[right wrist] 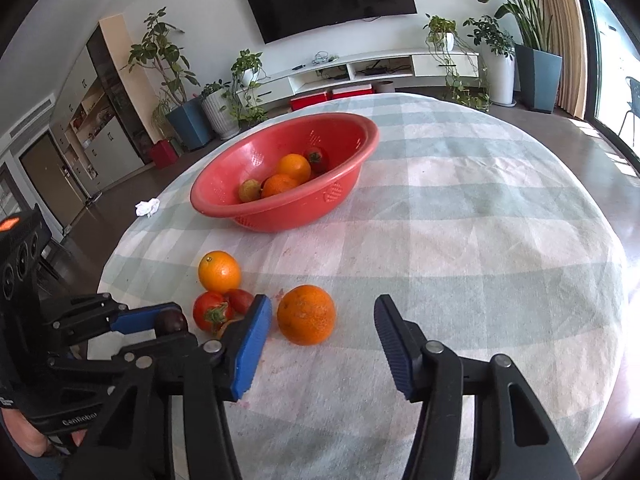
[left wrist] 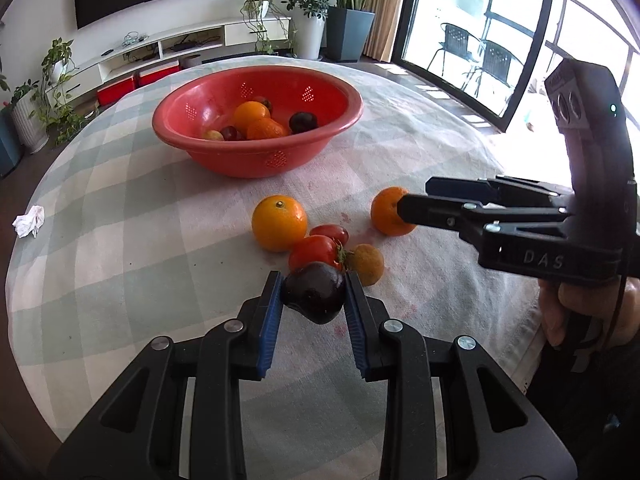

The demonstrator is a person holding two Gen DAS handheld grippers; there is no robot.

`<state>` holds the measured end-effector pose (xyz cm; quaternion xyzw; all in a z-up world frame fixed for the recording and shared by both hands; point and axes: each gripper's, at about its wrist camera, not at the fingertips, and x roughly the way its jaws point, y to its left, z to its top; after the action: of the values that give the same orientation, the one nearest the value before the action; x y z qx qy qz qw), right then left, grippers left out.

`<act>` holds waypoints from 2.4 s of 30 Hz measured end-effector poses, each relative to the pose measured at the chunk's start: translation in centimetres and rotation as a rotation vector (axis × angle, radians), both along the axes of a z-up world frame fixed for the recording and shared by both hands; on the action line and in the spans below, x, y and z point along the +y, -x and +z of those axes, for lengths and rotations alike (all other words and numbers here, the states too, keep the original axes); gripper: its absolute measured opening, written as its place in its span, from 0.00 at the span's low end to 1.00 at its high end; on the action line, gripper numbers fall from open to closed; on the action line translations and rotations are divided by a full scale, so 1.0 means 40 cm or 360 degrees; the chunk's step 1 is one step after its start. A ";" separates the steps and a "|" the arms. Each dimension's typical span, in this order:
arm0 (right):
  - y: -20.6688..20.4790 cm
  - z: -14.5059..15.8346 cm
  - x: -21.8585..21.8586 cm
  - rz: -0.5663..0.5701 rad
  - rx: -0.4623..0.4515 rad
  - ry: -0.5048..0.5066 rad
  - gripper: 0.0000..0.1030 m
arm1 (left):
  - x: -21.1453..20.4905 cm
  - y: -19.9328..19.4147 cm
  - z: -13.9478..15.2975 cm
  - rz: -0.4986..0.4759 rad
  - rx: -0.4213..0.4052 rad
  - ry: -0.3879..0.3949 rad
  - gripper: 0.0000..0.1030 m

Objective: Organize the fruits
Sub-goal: 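Grasp the dark plum with the left tool while the right tool grasps a large orange, then carry the held plum and orange over the red colander with both tools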

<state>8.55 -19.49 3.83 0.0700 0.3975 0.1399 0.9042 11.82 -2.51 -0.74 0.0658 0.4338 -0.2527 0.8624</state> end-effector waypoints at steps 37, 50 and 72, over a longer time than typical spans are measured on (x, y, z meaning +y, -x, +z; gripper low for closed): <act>-0.001 0.067 -0.069 -0.0107 -0.0023 -0.0086 0.37 | 0.075 -0.026 0.054 0.0117 -0.0003 0.0183 0.27; -0.099 0.281 -0.116 -0.0079 -0.0244 -0.0031 0.37 | 0.056 -0.231 0.241 0.0074 -0.0170 0.0083 0.27; -0.378 0.110 0.119 0.0199 0.0041 0.0404 0.37 | -0.015 -0.454 0.070 0.0047 -0.0063 0.0013 0.27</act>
<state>23.69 -14.75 8.25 -0.0680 0.4271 0.1436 0.8901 29.98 -3.11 2.05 0.0609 0.4164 -0.2403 0.8747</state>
